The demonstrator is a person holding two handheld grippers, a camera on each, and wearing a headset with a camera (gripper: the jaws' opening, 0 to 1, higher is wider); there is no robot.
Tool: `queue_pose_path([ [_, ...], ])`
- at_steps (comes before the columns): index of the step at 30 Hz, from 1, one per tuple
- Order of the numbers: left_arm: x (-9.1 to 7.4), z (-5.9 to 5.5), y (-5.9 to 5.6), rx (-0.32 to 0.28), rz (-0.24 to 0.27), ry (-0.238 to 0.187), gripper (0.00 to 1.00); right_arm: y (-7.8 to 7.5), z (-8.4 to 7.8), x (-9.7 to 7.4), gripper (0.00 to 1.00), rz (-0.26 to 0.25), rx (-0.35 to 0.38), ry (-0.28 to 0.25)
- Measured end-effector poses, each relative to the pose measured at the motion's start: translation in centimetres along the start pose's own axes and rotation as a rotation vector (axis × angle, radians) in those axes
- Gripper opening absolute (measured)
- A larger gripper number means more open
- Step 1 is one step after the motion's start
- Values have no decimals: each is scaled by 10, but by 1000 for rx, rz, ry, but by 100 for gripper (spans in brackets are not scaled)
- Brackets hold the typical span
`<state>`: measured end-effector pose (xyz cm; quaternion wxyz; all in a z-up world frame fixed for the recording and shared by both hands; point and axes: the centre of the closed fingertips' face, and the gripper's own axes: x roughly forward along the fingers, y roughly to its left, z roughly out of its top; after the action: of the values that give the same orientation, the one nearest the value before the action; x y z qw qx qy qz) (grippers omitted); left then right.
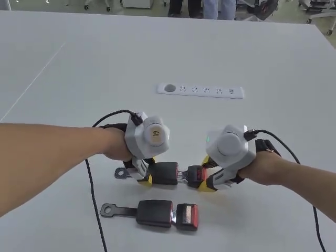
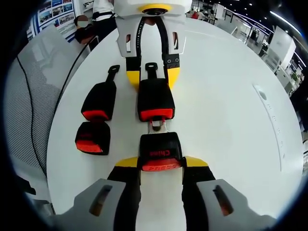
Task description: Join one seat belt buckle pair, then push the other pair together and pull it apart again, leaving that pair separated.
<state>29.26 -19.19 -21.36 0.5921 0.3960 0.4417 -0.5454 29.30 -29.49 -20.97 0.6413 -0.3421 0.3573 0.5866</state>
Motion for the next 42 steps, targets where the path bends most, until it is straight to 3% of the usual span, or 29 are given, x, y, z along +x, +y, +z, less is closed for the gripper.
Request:
queue_pose_path([
  [15,-1,1,-1,10,-3,-11,31,-1,0,0,31,2,-8,-13],
  [42,0,0,0,30,-6,21,31,-3,-31,-16,31,10,-6,13],
])
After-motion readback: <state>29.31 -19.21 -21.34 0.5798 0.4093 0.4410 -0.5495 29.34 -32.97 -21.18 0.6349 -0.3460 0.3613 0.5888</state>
